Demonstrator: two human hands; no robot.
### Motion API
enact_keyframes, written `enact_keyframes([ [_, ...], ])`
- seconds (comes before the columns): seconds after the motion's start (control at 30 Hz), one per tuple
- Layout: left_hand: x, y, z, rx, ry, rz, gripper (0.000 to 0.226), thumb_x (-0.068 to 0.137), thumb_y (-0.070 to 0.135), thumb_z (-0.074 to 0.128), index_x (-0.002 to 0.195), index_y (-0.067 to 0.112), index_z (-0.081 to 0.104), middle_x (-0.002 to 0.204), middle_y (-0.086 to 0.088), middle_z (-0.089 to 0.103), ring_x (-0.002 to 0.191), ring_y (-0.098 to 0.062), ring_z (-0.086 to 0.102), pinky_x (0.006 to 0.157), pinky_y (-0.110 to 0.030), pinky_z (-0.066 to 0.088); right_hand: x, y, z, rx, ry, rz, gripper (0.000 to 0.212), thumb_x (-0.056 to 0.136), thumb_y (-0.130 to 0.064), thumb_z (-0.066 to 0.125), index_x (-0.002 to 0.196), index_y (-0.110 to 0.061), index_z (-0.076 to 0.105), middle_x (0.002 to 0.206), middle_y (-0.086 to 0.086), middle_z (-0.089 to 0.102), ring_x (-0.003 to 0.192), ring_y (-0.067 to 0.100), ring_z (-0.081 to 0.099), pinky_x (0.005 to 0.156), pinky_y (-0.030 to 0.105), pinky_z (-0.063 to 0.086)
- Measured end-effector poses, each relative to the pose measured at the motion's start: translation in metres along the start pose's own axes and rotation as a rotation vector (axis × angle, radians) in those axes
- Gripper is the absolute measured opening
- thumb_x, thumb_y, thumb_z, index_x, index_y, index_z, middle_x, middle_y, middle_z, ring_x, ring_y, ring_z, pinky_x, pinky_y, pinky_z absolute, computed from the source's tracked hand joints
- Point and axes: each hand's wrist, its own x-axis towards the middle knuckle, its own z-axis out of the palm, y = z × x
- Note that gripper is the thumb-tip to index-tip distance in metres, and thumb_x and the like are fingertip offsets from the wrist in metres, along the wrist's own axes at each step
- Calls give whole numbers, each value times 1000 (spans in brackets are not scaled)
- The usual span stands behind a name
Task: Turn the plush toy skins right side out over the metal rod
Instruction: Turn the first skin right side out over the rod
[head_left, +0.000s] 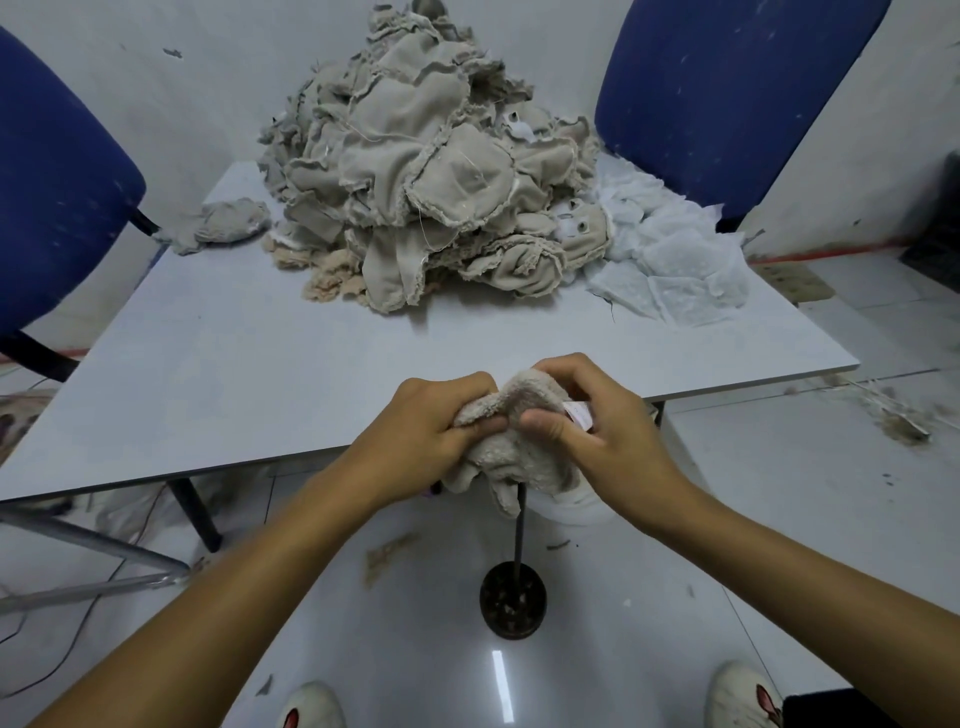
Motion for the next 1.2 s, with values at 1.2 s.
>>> enact_keyframes([
  [1.2,7,4,-17,-130,-50,11,9,84,24,62,92,26,59,78,7,62,72,-12,55,65,-28,42,8,-4,-17,23,61,28,34,69,-24,88,97,-34,71,88,-10,72,79,12,67,71,32,58],
])
